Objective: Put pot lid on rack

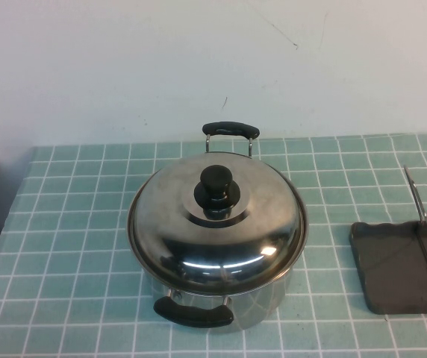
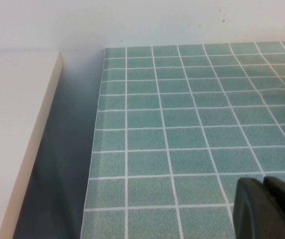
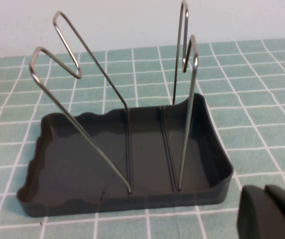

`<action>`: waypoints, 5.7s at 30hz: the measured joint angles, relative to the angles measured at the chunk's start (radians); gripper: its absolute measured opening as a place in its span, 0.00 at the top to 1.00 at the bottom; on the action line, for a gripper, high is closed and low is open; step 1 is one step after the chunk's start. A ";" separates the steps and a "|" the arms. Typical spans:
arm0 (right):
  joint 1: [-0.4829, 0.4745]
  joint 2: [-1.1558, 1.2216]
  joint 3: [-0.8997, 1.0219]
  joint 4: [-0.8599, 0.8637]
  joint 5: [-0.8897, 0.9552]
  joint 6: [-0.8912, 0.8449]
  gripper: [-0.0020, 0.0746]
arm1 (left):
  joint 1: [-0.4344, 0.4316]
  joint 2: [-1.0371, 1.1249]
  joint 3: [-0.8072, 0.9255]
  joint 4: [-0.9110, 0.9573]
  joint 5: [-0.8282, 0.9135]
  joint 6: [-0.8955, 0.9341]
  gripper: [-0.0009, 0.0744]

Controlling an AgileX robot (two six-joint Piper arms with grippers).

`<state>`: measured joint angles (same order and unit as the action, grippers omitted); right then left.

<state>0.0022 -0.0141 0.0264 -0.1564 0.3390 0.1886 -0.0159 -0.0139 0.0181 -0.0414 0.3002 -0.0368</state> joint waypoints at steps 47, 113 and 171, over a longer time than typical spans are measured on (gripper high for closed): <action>0.000 0.000 0.000 0.000 0.000 0.000 0.98 | 0.000 0.233 -0.402 -0.275 -0.143 0.056 0.99; 0.000 0.000 0.000 0.000 0.000 0.000 0.98 | -0.578 1.664 -0.696 0.056 -1.201 -0.130 0.57; 0.001 0.656 -0.417 1.841 0.513 -0.957 0.19 | -0.578 1.414 -0.692 0.604 -1.421 -0.912 0.57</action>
<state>0.0028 0.6420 -0.3904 1.6847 0.8515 -0.7686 -0.5944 1.3998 -0.6738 0.5630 -1.1211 -0.9487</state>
